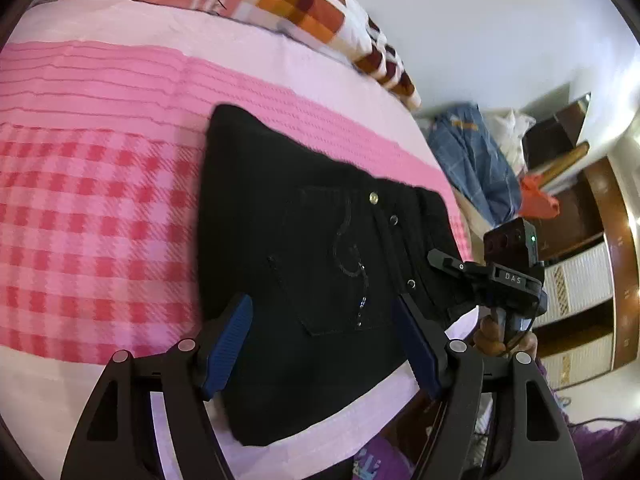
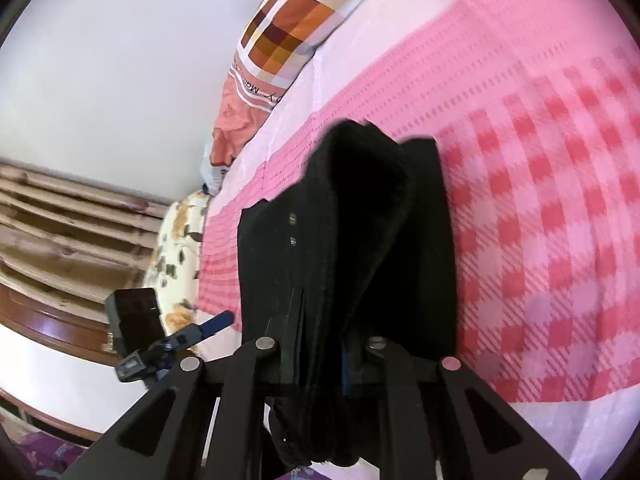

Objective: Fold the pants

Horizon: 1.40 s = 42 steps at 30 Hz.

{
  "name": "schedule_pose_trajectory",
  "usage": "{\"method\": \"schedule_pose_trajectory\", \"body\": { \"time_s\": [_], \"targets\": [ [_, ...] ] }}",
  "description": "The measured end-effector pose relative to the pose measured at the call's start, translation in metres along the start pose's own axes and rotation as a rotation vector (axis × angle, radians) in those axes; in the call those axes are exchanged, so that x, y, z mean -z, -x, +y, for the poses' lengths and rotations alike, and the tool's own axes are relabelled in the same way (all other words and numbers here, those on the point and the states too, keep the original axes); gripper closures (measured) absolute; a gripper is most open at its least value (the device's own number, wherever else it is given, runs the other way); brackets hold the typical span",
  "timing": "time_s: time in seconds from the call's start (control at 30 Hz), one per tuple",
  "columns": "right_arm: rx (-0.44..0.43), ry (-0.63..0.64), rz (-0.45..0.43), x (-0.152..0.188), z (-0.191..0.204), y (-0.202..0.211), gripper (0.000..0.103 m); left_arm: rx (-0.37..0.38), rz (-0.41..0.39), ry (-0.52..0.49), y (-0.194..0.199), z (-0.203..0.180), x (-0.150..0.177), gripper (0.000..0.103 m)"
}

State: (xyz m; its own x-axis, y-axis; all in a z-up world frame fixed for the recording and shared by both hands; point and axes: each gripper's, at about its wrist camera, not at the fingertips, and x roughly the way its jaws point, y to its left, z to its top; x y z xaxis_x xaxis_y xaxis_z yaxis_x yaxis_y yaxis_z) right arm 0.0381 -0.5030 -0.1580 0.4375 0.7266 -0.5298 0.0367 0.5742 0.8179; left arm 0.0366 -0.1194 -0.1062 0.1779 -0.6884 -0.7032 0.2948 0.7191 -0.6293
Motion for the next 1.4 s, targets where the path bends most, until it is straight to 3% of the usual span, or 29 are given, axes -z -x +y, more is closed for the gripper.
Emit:
{"method": "schedule_pose_trajectory", "body": {
  "time_s": [0.13, 0.37, 0.53, 0.67, 0.87, 0.97, 1.17, 1.23, 1.4],
  "targets": [
    [-0.019, -0.003, -0.015, 0.003, -0.006, 0.001, 0.09, -0.018, 0.039, -0.016, -0.015, -0.006, 0.001, 0.03],
    [-0.003, 0.021, -0.008, 0.012, -0.006, 0.006, 0.09, -0.037, 0.021, -0.053, -0.02, -0.016, -0.003, 0.03],
    [0.019, 0.009, -0.003, 0.017, -0.022, 0.006, 0.089, -0.16, -0.017, -0.161, -0.027, -0.03, -0.002, 0.03],
    [0.077, 0.046, -0.023, 0.024, -0.011, 0.015, 0.08, -0.26, -0.038, -0.213, -0.03, -0.035, -0.001, 0.03],
    [0.183, 0.098, -0.04, 0.04, 0.003, 0.025, 0.074, -0.31, -0.079, -0.177, -0.026, -0.021, -0.004, 0.03],
    [0.247, 0.128, -0.028, 0.046, 0.006, 0.019, 0.075, -0.378, -0.08, -0.19, -0.028, -0.017, -0.003, 0.03],
    [0.257, 0.112, -0.073, 0.045, 0.012, 0.027, 0.071, -0.595, -0.087, -0.307, -0.033, -0.022, 0.003, 0.03],
    [0.256, 0.112, -0.108, 0.048, 0.017, 0.033, 0.07, -0.633, -0.094, -0.334, -0.033, -0.023, 0.005, 0.03],
    [0.246, 0.073, -0.2, 0.054, 0.024, 0.051, 0.063, -0.641, -0.094, -0.356, -0.032, -0.025, 0.008, 0.029]
  ]
}}
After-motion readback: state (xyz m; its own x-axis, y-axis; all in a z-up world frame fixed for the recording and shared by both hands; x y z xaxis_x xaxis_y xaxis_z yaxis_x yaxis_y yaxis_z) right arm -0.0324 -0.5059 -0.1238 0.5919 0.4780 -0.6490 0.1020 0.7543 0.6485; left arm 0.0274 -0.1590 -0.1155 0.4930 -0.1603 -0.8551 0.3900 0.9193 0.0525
